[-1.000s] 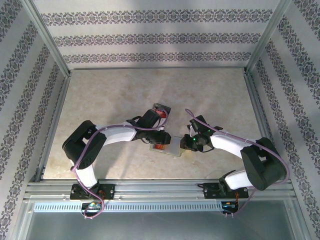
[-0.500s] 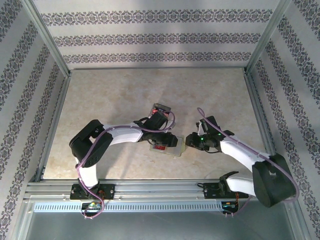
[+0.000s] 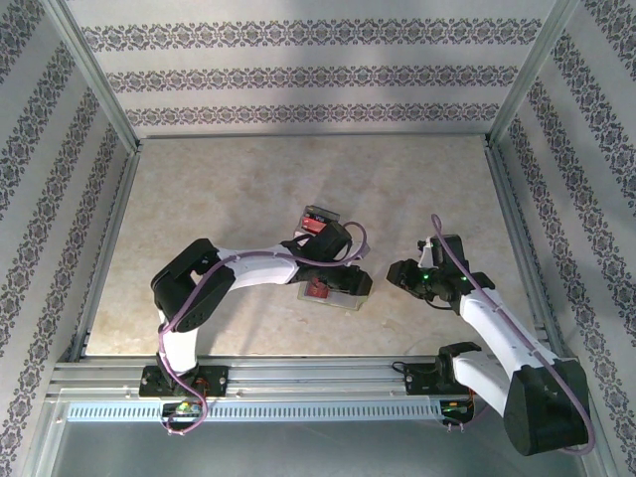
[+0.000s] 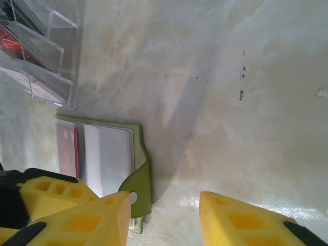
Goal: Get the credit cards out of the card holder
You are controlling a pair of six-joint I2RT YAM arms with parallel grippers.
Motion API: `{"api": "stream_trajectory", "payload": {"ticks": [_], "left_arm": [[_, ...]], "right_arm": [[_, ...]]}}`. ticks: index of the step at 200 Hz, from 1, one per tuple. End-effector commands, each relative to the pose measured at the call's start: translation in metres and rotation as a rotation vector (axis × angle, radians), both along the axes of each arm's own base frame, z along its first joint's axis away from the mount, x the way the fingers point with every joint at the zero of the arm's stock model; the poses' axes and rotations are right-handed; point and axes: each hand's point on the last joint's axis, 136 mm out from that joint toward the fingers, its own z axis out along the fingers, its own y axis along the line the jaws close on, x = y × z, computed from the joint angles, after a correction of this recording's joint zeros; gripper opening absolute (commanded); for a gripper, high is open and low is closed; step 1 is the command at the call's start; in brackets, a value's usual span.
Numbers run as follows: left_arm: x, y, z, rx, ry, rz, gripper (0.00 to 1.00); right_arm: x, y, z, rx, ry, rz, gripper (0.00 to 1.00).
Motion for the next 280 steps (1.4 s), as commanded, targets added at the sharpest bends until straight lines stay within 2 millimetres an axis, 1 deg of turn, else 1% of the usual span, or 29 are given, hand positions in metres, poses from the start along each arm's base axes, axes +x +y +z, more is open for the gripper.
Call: {"api": "stream_trajectory", "payload": {"ticks": [1, 20, 42, 64, 82, 96, 114, 130, 149, 167, 181, 195, 217, 235, 254, 280], "left_arm": [[-0.001, -0.011, 0.02, -0.054, -0.028, -0.02, 0.33], [0.001, -0.009, 0.037, -0.08, -0.068, -0.02, 0.34], [0.003, -0.006, 0.057, -0.13, -0.086, -0.014, 0.34], [0.011, 0.009, 0.074, -0.14, -0.122, 0.022, 0.34], [0.02, 0.031, 0.083, -0.117, -0.156, 0.069, 0.34], [0.028, 0.054, 0.083, -0.093, -0.161, 0.121, 0.33], [0.039, 0.084, 0.077, -0.07, -0.141, 0.205, 0.31], [0.043, 0.108, 0.065, -0.05, -0.108, 0.267, 0.29], [0.045, 0.127, 0.053, -0.037, -0.081, 0.317, 0.27], [0.046, 0.136, 0.044, -0.039, -0.059, 0.345, 0.24], [0.047, 0.139, 0.04, -0.039, -0.052, 0.357, 0.23], [0.047, 0.142, 0.035, -0.027, -0.051, 0.362, 0.21], [0.046, 0.144, 0.027, -0.003, -0.044, 0.36, 0.2], [0.045, 0.144, 0.022, 0.005, -0.034, 0.356, 0.2], [0.045, 0.143, 0.017, 0.009, -0.021, 0.352, 0.19], [0.047, 0.14, 0.011, 0.013, -0.008, 0.349, 0.19]], "right_arm": [[-0.008, 0.004, -0.001, 0.031, 0.019, 0.022, 0.4], [-0.005, 0.009, 0.007, 0.062, -0.002, 0.034, 0.4], [0.001, 0.017, 0.022, 0.117, -0.03, 0.047, 0.37], [0.005, 0.025, 0.036, 0.162, -0.05, 0.057, 0.34], [0.007, 0.035, 0.046, 0.177, -0.063, 0.08, 0.34], [0.009, 0.045, 0.05, 0.178, -0.068, 0.104, 0.33], [0.013, 0.059, 0.053, 0.177, -0.075, 0.127, 0.32], [0.015, 0.078, 0.052, 0.179, -0.081, 0.154, 0.31], [0.017, 0.102, 0.045, 0.179, -0.068, 0.191, 0.29], [0.019, 0.122, 0.033, 0.161, -0.047, 0.222, 0.28], [0.02, 0.133, 0.022, 0.142, -0.024, 0.239, 0.27], [0.02, 0.138, 0.008, 0.108, 0.002, 0.244, 0.27], [0.018, 0.138, -0.013, 0.07, 0.051, 0.247, 0.26], [0.013, 0.134, -0.027, 0.041, 0.089, 0.25, 0.26], [0.008, 0.125, -0.038, 0.0, 0.111, 0.244, 0.25], [0.001, 0.114, -0.045, -0.049, 0.124, 0.239, 0.26]]}}
